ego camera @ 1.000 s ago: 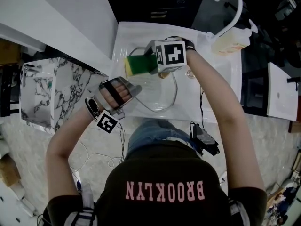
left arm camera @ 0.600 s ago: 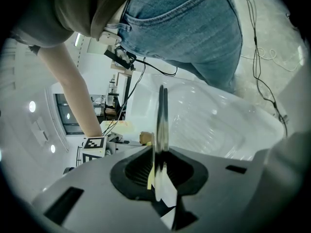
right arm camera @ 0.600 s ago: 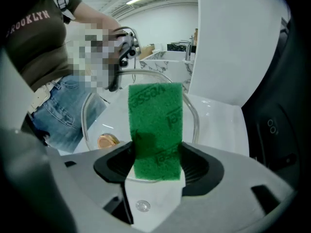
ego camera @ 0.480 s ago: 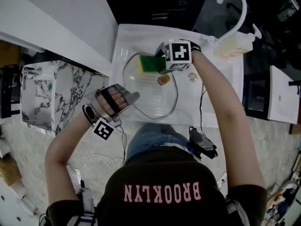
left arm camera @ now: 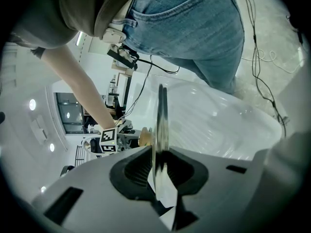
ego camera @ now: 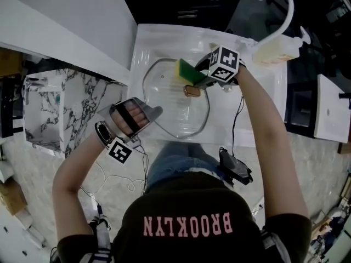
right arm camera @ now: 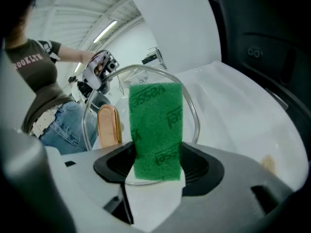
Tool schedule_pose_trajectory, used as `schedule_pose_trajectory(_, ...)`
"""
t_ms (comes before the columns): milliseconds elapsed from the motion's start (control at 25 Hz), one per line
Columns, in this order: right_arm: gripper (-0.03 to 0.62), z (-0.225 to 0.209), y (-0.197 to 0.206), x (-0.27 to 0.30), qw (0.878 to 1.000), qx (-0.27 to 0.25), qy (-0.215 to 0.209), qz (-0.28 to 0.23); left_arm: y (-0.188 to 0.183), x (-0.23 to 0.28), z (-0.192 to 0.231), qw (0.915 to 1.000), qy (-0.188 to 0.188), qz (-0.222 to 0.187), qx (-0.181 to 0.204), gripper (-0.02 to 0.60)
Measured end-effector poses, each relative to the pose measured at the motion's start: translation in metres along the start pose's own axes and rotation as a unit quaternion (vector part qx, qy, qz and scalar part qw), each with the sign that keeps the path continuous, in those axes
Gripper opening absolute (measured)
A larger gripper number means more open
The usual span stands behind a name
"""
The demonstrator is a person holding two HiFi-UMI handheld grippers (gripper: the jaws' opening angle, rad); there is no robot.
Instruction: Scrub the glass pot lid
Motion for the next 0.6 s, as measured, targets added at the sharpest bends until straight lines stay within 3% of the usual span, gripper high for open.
schedule_pose_trajectory(120, 0.278, 0.000, 0.018, 0.001, 0.996, 0.075, -0.006, -0.039, 0.000, 0.000, 0.000, 1.0000, -0.001, -0.001, -0.001, 0.058)
schedule_pose_trajectory(320, 0.278, 0.003, 0.052, 0.004, 0.976, 0.197, -0.016, -0.093, 0.001, 0.000, 0.000, 1.0000, -0.002, -0.001, -0.001, 0.058)
schedule_pose_trajectory(520, 0.278, 0.009, 0.080, 0.011, 0.958, 0.267, -0.007, -0.105, 0.002, 0.000, 0.001, 1.0000, -0.002, -0.002, 0.004, 0.058)
schedule_pose_trajectory(600, 0.278, 0.012, 0.090, 0.014, 0.957, 0.275, 0.006, -0.090, 0.002, -0.001, 0.000, 1.0000, -0.003, -0.003, 0.004, 0.058)
Point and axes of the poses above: the fingertips, and each gripper's own axes: x forward along the fingers, z to its left, y out of its underside, the point moved 1 cm from there along -x, backward along the fingers, and after that the axes turned 5 degrees about x, right-handed, at the moved point
